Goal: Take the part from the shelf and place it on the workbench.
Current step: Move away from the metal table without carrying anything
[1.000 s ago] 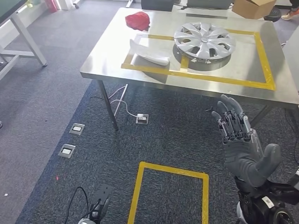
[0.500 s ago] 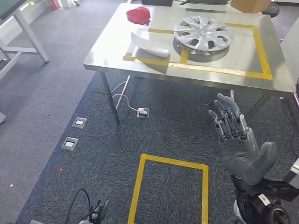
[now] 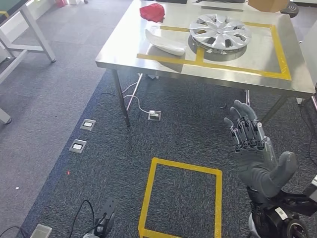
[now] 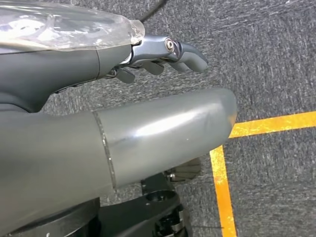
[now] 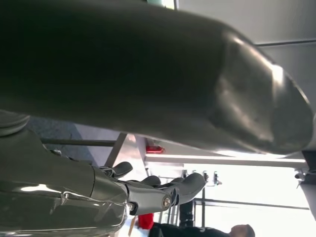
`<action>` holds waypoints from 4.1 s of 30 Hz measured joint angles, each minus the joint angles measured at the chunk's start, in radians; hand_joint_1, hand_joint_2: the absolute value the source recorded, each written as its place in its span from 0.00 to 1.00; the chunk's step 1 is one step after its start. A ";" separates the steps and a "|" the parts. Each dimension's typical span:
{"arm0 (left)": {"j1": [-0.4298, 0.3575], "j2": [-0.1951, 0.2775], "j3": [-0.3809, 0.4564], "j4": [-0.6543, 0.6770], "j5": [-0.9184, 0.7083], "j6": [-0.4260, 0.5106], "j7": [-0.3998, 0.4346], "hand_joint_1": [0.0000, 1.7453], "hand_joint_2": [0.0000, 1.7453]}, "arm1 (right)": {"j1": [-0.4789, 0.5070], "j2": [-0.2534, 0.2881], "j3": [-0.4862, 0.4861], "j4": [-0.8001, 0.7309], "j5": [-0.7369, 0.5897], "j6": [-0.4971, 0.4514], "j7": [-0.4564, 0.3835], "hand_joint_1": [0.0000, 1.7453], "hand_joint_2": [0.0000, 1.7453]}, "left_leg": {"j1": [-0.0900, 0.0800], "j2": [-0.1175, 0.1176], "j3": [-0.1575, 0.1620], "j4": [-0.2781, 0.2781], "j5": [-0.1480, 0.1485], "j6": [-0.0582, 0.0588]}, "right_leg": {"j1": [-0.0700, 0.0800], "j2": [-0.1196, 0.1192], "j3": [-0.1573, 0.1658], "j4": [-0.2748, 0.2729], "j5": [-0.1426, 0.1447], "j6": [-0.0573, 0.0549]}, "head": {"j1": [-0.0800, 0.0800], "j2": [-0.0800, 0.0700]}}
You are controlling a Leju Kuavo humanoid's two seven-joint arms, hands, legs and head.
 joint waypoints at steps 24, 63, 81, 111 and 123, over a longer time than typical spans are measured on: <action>-0.006 0.003 0.000 0.000 0.009 -0.001 0.001 0.00 0.00 | -0.015 0.019 -0.006 0.019 0.003 0.015 -0.009 0.00 0.00 | -0.006 0.006 0.065 -0.035 -0.034 0.023 | 0.004 -0.001 -0.172 0.136 -0.043 0.012 | 0.001 0.000; 0.011 0.008 0.000 0.000 0.019 0.007 -0.022 0.00 0.00 | -0.004 0.027 -0.022 0.056 0.000 0.006 -0.016 0.00 0.00 | -0.008 0.016 0.030 -0.014 -0.019 0.003 | 0.011 -0.017 0.019 -0.087 0.018 -0.009 | 0.002 0.000; 0.015 0.009 0.000 0.000 0.016 0.007 -0.024 0.00 0.00 | 0.008 0.030 -0.029 0.056 0.002 -0.012 -0.010 0.00 0.00 | 0.005 -0.017 0.055 -0.009 -0.049 -0.009 | 0.002 0.054 -0.044 -0.071 0.052 -0.003 | -0.003 0.000; 0.014 0.012 0.000 0.000 0.014 0.008 -0.020 0.00 0.00 | 0.019 0.030 -0.020 -0.015 0.054 -0.023 -0.010 0.00 0.00 | 0.000 -0.015 0.032 0.008 -0.044 -0.004 | 0.006 0.070 -0.057 -0.063 0.055 -0.010 | -0.002 0.000; 0.015 0.007 0.000 0.000 0.015 0.007 -0.021 0.00 0.00 | 0.014 0.030 -0.002 -0.067 0.081 -0.034 0.006 0.00 0.00 | -0.009 0.058 0.044 0.005 -0.051 0.003 | 0.014 -0.038 -0.046 -0.053 0.047 -0.013 | 0.006 0.000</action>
